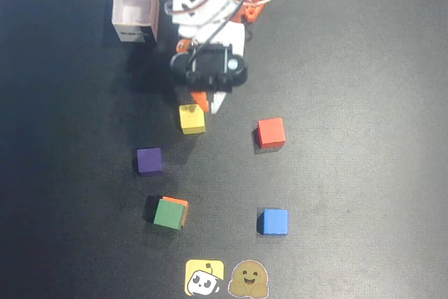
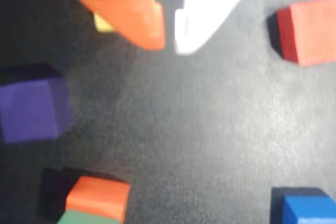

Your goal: Put the green cube on top of the orange cube.

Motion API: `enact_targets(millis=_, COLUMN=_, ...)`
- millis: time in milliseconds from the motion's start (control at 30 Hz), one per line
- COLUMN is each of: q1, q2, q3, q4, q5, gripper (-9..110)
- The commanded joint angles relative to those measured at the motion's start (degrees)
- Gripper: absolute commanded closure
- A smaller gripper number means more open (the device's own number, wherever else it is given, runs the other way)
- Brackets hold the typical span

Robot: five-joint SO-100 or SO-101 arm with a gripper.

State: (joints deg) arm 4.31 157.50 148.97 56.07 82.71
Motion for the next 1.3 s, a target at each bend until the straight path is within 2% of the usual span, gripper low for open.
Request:
enact_targets(millis=0, q1=-0.70, q2=9.32, q3=4.57, q4=0.79, q5=-0.53, gripper=101)
enact_targets(millis=167, q1=-1.23, q2=19.60, q3=11.69, q4=2.90, q5=-0.35, gripper=101)
enact_targets(millis=533, q1=-1.32, q2=19.60, q3=15.64, q4=3.43, q5=-1.14, gripper=101)
enact_targets(millis=900, q1=-0.88, q2=19.60, q3=15.64, q4=16.17, q5=-1.58, gripper=101)
enact_targets(millis=1000, q1=-1.14, q2=19.60, q3=15.64, q4=16.08, q5=-6.15, gripper=101)
enact_targets(millis=1267, q1=-1.05, q2=19.60, q3=15.64, q4=16.00, q5=-6.50, gripper=101)
